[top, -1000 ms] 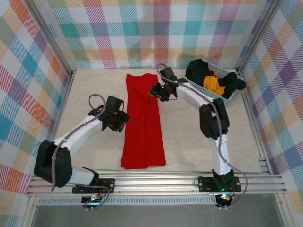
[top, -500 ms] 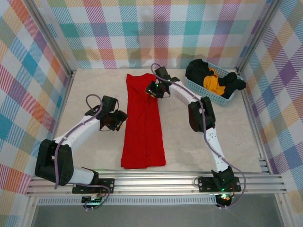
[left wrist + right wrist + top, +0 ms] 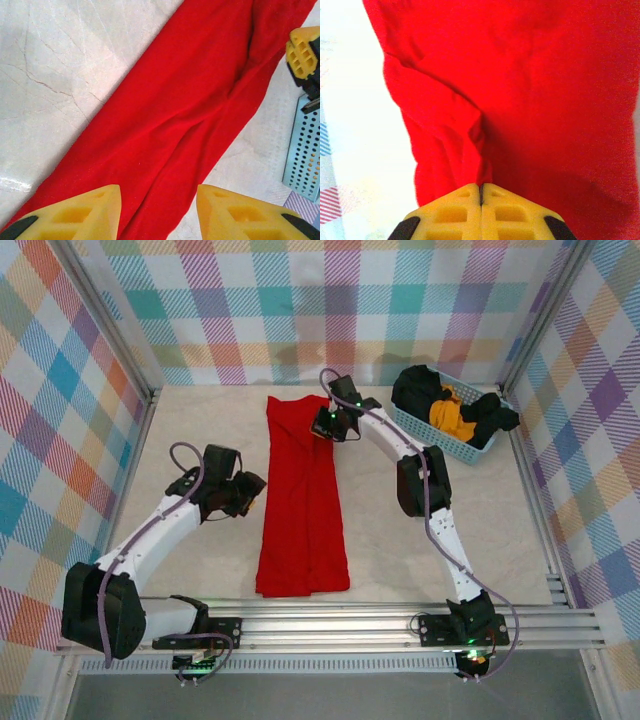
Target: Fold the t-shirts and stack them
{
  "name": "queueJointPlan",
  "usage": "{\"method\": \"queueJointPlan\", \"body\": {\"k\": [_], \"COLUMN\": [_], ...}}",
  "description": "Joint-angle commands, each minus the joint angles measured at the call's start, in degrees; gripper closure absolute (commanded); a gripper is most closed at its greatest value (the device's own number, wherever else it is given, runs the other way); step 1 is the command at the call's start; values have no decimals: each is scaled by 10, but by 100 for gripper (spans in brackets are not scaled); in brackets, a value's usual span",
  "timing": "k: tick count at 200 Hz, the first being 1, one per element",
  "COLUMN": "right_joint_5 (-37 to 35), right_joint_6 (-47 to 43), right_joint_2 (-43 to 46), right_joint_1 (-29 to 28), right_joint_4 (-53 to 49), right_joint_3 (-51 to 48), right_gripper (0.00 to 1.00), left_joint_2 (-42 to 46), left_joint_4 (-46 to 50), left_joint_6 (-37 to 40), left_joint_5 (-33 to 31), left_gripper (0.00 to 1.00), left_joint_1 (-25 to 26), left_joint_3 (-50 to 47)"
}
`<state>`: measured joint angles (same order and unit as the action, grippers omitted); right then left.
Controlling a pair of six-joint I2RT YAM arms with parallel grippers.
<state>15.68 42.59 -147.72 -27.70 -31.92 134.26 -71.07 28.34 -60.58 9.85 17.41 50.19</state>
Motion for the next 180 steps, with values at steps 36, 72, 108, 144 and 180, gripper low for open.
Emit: {"method": "queueJointPlan", "body": {"k": [36,72,108,144,180], "right_joint_5": [38,32,19,16,4], "right_joint_6": [-81,-129,-145,-169,-164], "right_joint_2": [29,41,38,38,72], "right_joint_1": [-25,-61,-80,-91,-91], "right_joint_4": [-9,-28,-47,-64,-37], "right_joint_3": [-8,-21,-33,-44,-90], "right_gripper": [100,100,100,93,72], "left_joint_2": [34,34,37,33,6], "left_joint_4": [37,41,44,44,47], "left_joint_6": [18,22,23,24,37], "left_joint_5": [-2,-1,-1,-2,-4], "left_gripper": [56,56,56,56,56], "left_joint_1": [-19,-24,-26,-26,-31], "left_joint_3": [-15,-17,-19,-18,3]}}
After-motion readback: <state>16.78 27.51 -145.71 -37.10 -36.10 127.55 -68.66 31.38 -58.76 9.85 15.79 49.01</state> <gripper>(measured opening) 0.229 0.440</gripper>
